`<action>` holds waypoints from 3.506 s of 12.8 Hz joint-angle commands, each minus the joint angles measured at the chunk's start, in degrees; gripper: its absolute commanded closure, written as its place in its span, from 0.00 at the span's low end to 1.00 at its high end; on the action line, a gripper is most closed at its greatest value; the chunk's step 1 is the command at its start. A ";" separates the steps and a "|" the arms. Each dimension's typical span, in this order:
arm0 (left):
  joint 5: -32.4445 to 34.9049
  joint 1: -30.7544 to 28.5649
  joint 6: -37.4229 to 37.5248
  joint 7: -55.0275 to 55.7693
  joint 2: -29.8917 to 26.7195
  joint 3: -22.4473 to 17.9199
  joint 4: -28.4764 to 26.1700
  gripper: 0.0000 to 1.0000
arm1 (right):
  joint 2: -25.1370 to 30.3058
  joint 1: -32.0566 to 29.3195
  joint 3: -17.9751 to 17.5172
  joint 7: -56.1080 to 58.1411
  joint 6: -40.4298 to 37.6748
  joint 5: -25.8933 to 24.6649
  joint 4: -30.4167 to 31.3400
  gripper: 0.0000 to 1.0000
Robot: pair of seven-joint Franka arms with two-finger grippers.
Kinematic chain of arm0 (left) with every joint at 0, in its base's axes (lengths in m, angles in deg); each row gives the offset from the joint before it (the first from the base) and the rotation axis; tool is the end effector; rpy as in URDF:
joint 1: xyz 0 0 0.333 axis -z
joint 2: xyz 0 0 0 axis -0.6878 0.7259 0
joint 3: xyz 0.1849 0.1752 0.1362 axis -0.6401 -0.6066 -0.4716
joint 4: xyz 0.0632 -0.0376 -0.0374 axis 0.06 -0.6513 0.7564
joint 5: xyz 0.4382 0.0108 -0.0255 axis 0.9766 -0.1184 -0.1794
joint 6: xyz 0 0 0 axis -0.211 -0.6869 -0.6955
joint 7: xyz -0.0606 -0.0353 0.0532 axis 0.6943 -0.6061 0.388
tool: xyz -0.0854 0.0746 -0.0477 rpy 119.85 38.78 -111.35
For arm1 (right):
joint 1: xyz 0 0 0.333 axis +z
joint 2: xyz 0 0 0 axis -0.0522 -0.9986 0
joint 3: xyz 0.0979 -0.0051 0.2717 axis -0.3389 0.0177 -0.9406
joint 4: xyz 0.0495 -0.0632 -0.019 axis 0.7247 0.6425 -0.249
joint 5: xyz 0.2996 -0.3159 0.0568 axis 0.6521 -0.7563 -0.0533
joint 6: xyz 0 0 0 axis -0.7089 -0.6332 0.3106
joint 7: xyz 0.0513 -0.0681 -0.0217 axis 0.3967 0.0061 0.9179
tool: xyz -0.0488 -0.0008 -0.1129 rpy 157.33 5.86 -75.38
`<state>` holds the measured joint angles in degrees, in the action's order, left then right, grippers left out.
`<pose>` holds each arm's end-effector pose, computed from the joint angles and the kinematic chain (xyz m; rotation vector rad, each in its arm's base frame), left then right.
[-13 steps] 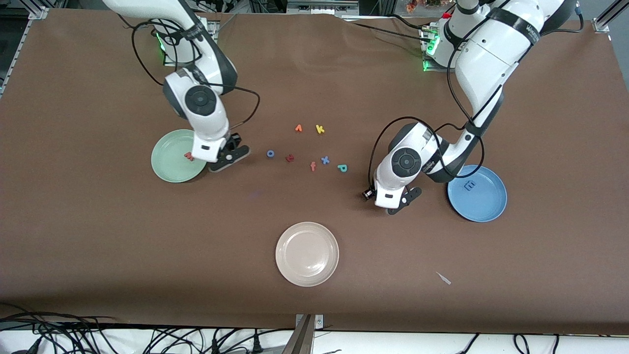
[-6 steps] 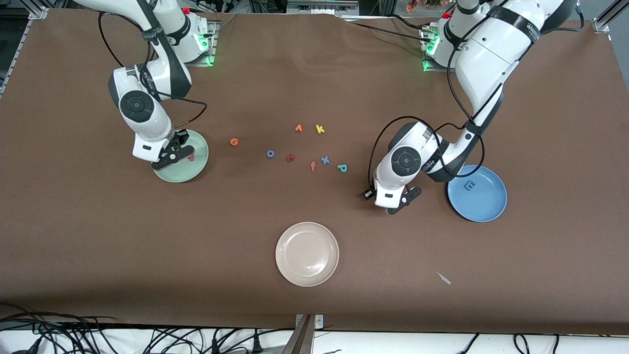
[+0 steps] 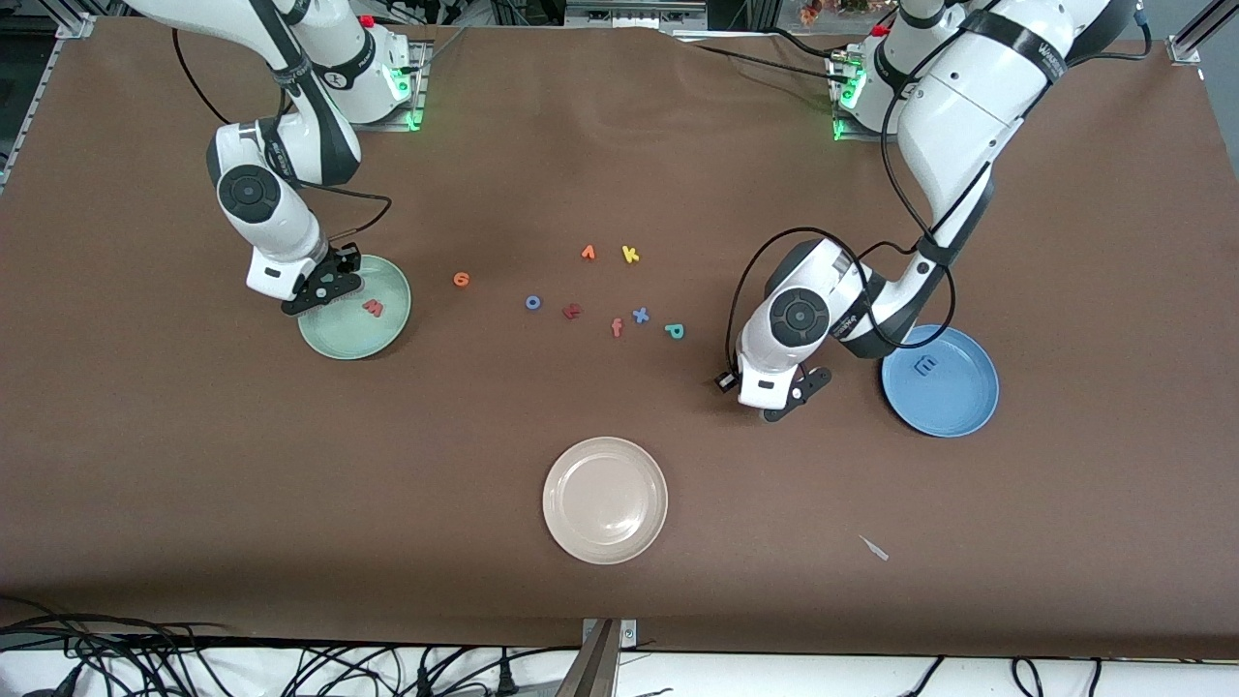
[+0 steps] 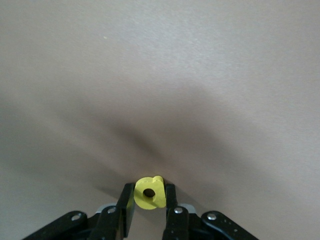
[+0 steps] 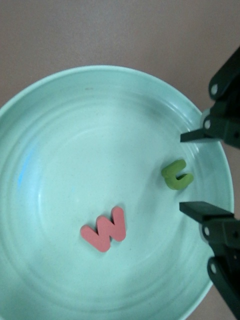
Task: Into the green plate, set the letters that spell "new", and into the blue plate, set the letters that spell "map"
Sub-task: 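Place the u on the green plate and the a on the blue plate, then grasp the orange e and teal p with the right and left grippers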
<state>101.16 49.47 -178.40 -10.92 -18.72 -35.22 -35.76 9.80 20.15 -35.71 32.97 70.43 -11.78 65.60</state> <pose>0.5917 -0.3226 0.1051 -2.9585 -0.9775 0.1858 0.4606 0.0425 0.1164 2.8844 0.7408 -0.1748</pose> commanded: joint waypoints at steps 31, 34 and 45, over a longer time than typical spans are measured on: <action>-4.88 -20.53 4.96 -31.63 -13.79 14.12 -13.81 0.00 | -8.50 1.39 -23.27 -70.40 4.61 6.23 -6.46 0.48; -4.88 -14.73 -1.70 -20.20 -13.09 14.03 -14.95 0.00 | -8.59 1.39 -23.19 -70.31 4.61 6.15 -6.55 0.80; 8.04 3.46 -2.25 1.45 -2.54 7.98 -5.55 0.00 | 0.55 1.21 -15.56 -46.28 -9.72 6.32 -10.24 0.90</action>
<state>107.55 48.79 -181.47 -11.46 -22.57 -24.27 -44.38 9.25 21.24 -54.22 -20.68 62.06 -6.03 55.74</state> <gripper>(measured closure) 0.000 0.727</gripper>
